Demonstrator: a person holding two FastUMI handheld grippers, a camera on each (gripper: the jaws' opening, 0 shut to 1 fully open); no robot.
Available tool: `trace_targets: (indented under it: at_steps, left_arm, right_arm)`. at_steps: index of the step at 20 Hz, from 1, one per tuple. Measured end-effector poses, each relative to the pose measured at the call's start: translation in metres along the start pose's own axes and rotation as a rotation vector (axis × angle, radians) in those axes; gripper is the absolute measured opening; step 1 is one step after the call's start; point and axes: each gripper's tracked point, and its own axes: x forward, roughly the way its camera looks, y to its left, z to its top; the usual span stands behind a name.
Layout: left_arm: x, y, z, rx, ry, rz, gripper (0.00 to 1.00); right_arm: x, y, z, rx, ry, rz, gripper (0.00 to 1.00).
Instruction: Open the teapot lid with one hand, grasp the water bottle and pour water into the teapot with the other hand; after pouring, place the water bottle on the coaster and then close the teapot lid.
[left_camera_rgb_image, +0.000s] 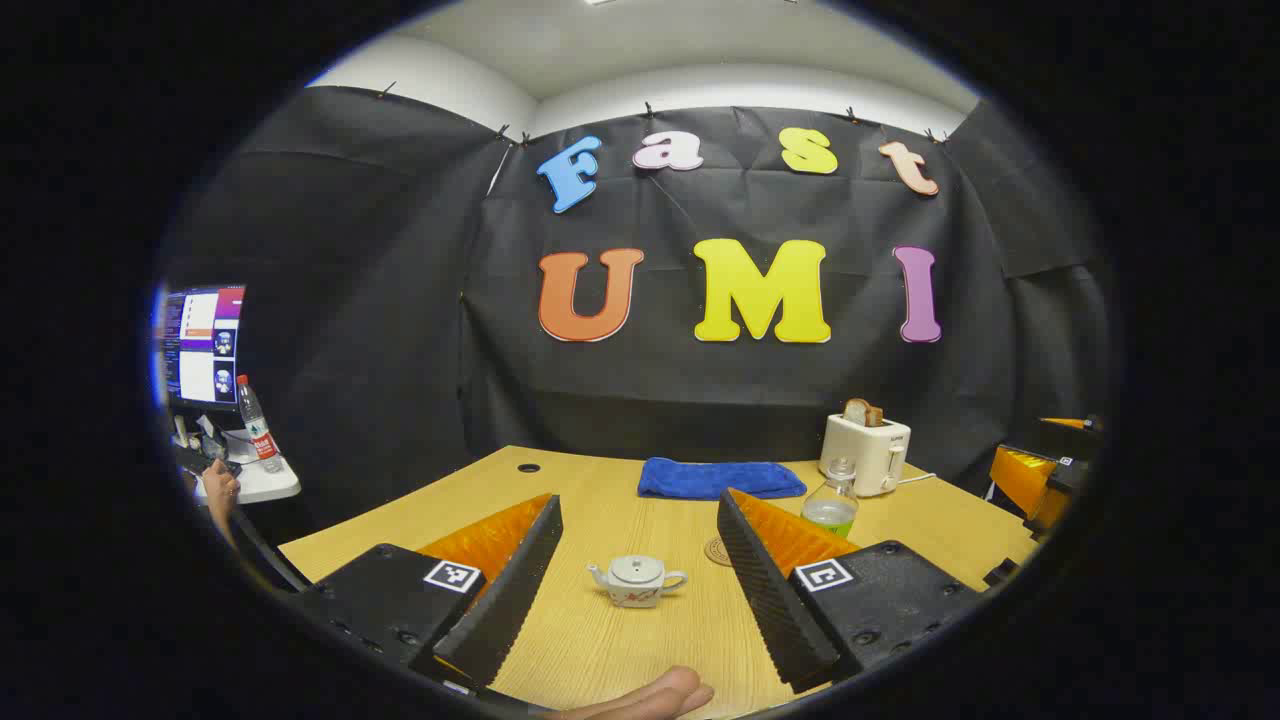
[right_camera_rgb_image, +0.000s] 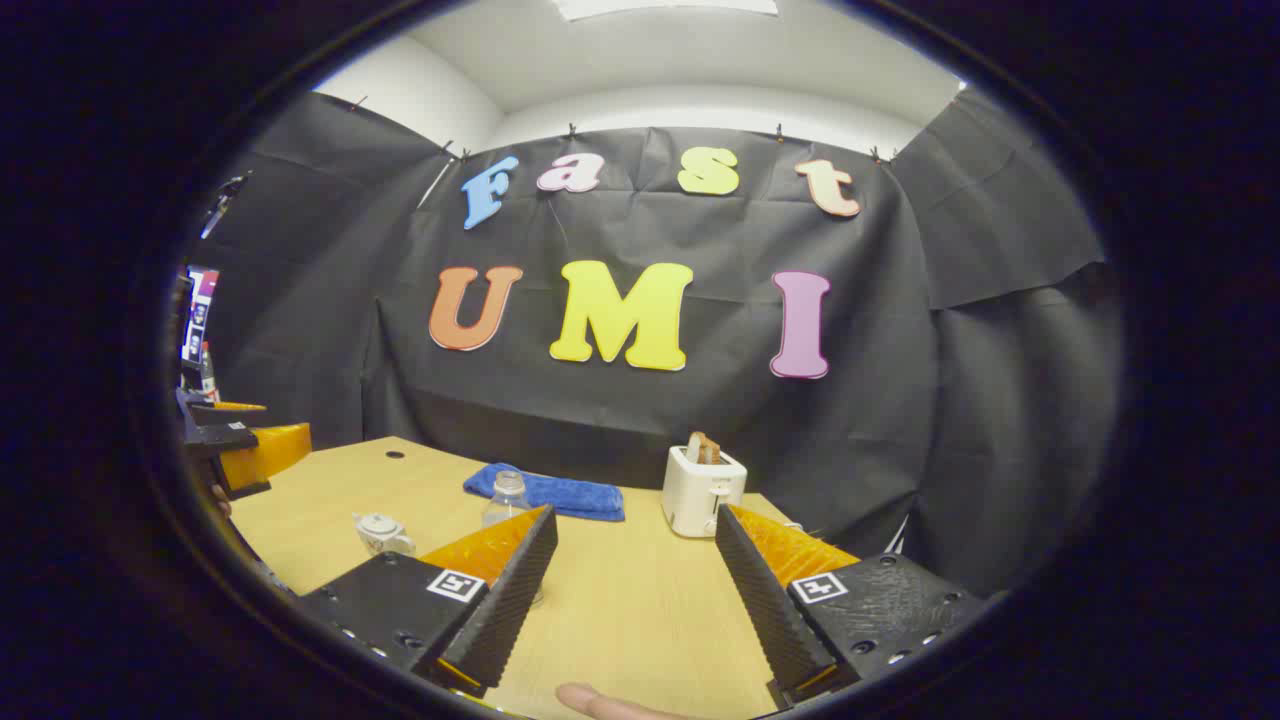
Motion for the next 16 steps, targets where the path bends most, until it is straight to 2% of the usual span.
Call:
trace_targets:
  at_steps: [3,12,16]
  left_arm:
    - [0.0,0.003,-0.003,0.005,0.004,0.004,0.98]
    - [0.006,0.009,-0.009,0.025,0.025,0.023,0.98]
    - [0.009,0.013,-0.011,0.032,0.031,0.032,0.98]
  right_arm:
    - [0.006,-0.004,-0.004,0.014,0.012,0.001,0.93]
    - [0.015,-0.003,-0.019,0.08,0.073,0.037,0.98]
    - [0.016,-0.007,-0.02,0.096,0.08,0.033,0.95]
